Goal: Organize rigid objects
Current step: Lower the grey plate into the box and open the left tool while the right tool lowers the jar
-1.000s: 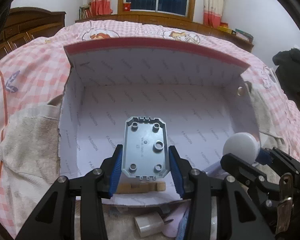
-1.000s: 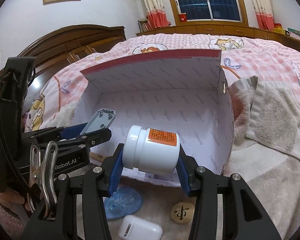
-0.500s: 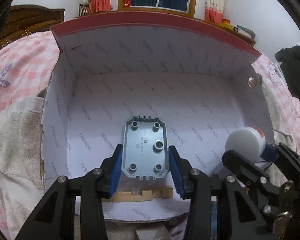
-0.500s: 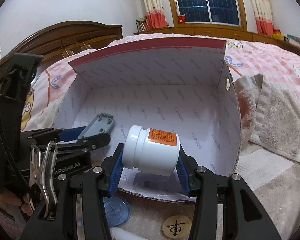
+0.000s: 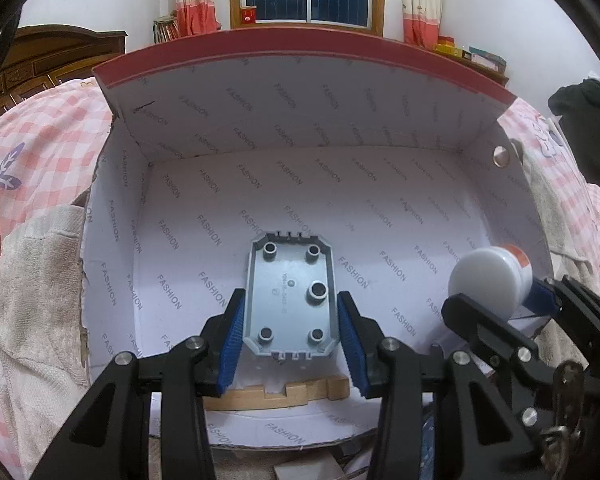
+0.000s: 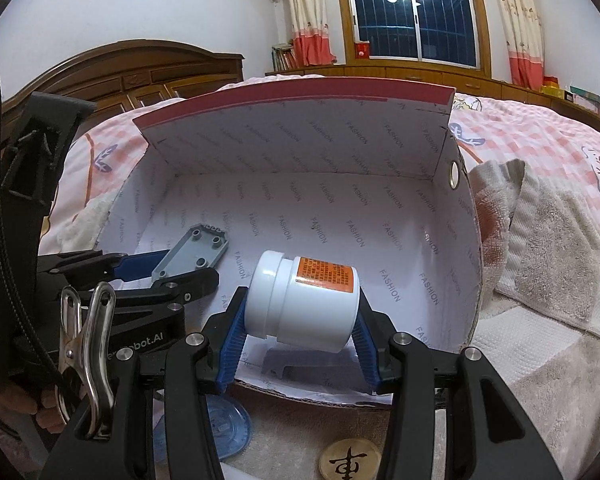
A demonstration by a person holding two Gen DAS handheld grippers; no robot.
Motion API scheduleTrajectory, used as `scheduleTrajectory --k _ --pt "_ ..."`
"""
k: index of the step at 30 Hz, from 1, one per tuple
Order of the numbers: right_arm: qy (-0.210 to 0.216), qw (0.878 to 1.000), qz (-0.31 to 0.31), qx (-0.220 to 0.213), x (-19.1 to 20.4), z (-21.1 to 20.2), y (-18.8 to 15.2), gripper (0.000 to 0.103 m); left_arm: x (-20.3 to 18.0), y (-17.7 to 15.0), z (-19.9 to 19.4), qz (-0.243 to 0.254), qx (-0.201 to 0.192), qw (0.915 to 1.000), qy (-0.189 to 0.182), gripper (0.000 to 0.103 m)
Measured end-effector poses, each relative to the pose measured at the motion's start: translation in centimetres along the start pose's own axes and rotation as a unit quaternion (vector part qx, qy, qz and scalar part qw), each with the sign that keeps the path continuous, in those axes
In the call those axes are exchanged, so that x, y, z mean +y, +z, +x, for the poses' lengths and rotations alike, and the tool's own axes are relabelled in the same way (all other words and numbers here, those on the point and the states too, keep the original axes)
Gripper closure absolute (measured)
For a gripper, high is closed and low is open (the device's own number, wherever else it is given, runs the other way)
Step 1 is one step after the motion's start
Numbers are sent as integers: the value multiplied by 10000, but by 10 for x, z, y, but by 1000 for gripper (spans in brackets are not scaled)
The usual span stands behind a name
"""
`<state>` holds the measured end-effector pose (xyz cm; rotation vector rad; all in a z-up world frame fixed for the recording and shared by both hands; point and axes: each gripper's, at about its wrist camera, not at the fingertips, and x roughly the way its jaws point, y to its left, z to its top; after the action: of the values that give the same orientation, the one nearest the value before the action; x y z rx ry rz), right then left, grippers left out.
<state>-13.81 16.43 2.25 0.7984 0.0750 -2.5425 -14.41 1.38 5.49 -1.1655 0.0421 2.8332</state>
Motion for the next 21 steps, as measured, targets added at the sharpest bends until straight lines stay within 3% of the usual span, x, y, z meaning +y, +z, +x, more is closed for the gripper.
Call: scheduleTrajectory --k 6,10,17,21 --pt "-34 10000 3 7 -1 1 0 54 -2 -1 -2 2 -21 10000 -17 56" --pt "-74 10000 14 0 0 1 1 54 -1 -4 -5 8 1 10000 -4 38" --pt "-66 10000 44 15 0 0 1 53 5 -4 -10 -124 52 9999 38 30" --pt "-8 9999 138 22 -2 -4 1 43 7 -2 -16 -171 46 9998 63 27"
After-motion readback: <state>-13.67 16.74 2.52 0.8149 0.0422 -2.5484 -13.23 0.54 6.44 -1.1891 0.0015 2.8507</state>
